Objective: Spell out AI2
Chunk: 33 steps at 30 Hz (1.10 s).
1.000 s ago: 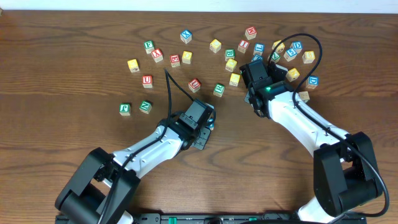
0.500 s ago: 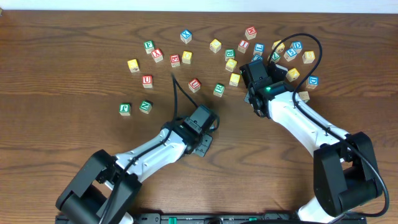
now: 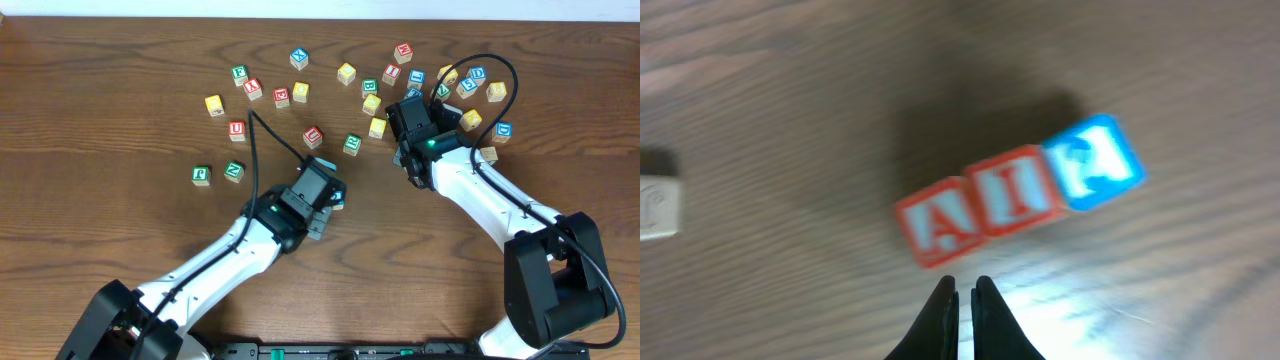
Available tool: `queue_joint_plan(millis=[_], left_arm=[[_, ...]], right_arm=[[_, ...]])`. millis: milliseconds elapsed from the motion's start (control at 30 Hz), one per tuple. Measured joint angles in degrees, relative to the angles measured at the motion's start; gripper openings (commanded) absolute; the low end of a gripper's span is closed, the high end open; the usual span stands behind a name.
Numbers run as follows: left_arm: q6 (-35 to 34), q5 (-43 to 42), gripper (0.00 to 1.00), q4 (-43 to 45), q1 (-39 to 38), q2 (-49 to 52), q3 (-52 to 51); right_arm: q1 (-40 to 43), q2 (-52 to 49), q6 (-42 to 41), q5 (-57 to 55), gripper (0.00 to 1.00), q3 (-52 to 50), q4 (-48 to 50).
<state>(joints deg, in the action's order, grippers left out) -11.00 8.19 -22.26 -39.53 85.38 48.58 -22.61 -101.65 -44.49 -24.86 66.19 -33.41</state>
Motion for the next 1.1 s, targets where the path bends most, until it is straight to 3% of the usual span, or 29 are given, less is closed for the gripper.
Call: queue_joint_plan(millis=[367, 1100], left_arm=[[-1.2, 1.9, 0.07, -0.5, 9.3, 0.0, 0.0], [-3.2, 0.7, 0.07, 3.5, 9.6, 1.8, -2.0]], right_arm=[[0.0, 0.0, 0.2, 0.5, 0.01, 0.0, -0.1], [-0.2, 0.0, 0.2, 0.7, 0.01, 0.0, -0.1]])
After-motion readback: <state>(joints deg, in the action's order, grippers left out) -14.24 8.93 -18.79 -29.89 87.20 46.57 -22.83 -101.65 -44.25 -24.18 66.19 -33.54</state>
